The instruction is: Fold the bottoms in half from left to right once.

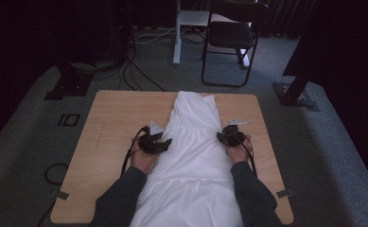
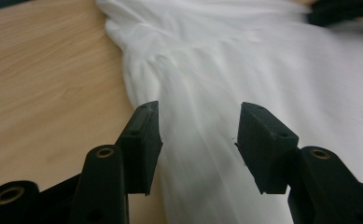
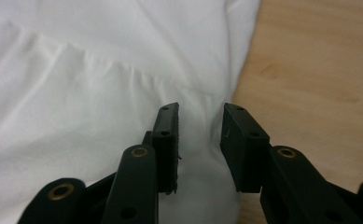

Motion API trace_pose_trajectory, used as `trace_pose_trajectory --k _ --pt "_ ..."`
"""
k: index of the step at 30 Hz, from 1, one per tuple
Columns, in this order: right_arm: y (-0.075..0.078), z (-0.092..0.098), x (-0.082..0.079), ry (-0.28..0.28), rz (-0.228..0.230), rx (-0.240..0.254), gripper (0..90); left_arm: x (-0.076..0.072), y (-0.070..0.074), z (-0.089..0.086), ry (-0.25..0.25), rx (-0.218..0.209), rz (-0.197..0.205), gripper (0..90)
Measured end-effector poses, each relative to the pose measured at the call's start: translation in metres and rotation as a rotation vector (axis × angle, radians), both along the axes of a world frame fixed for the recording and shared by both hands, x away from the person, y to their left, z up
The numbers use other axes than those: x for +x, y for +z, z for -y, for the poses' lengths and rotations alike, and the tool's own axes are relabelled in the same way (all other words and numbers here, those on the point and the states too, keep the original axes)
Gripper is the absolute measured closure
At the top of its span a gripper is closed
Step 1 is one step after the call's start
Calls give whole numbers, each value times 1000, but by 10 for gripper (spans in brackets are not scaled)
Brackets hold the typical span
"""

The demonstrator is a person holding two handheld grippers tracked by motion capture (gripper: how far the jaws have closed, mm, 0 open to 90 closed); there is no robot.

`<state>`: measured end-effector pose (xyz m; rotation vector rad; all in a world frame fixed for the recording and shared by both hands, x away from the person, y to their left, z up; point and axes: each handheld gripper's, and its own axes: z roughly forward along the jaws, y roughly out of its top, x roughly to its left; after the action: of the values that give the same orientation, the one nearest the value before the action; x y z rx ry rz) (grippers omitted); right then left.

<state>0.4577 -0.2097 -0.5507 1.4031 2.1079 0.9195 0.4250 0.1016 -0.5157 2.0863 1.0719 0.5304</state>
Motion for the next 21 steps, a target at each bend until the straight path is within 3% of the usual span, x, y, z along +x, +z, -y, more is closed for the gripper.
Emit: trace_pose_trajectory --k 2,4,5,7,10,12,16,17,18,19,21 --pt "-3 -2 -1 -5 -3 -8 671 16 -12 7 25 61 -40 558" --pt "-3 -2 -3 -10 -2 -4 683 21 -24 7 24 95 -91 726" --pt "-4 -2 -5 -8 0 -5 691 17 -28 5 11 92 -72 777" --pt "-5 -2 -12 -3 8 -5 699 8 -28 2 -6 96 -71 843" --pt "-5 -4 -30 18 10 -13 707 -18 -30 -5 -32 104 -56 851" --pt "-5 -6 -51 47 6 -19 708 -40 -32 -11 -42 90 -43 848" --pt "-8 -4 -95 91 11 -4 708 -87 -38 -24 -67 40 -27 840" --pt "-8 -4 -95 91 11 -4 708 -87 -38 -24 -67 40 -27 834" --pt "-8 -3 -106 103 11 -1 707 -106 -40 -31 -80 13 -26 834" --pt "-7 -2 -126 138 -14 4 705 -113 -41 -34 -82 -7 -28 827" --pt "-4 0 -138 183 -51 0 662 -120 -41 -36 -95 -4 -25 805"
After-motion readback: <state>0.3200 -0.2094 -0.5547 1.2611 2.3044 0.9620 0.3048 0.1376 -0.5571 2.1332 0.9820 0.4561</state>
